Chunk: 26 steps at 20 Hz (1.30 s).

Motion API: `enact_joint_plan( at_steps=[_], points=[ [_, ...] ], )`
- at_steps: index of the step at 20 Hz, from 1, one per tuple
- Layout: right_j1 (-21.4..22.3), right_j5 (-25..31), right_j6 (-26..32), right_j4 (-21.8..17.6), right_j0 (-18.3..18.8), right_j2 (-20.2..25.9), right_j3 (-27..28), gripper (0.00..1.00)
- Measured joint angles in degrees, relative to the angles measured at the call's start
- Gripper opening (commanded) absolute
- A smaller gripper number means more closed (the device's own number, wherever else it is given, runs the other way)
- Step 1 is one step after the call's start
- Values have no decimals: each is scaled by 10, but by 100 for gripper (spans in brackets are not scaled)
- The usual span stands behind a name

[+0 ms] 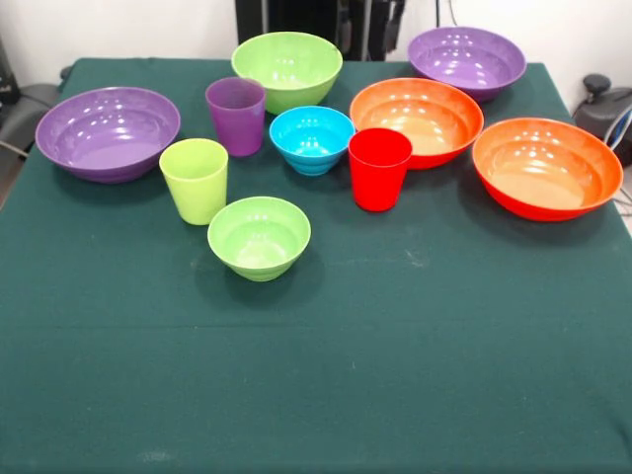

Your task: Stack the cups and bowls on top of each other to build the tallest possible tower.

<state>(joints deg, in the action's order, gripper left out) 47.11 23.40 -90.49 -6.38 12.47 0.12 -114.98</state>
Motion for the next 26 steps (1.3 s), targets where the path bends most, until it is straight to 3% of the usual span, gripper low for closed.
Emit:
enact_joint_plan(
  at_steps=[14, 26],
  points=[
    [-92, -7, 0, -69, 95, 32, 67, 100],
    [-141, 50, 0, -108, 171, 92, 159, 100]
  ],
)
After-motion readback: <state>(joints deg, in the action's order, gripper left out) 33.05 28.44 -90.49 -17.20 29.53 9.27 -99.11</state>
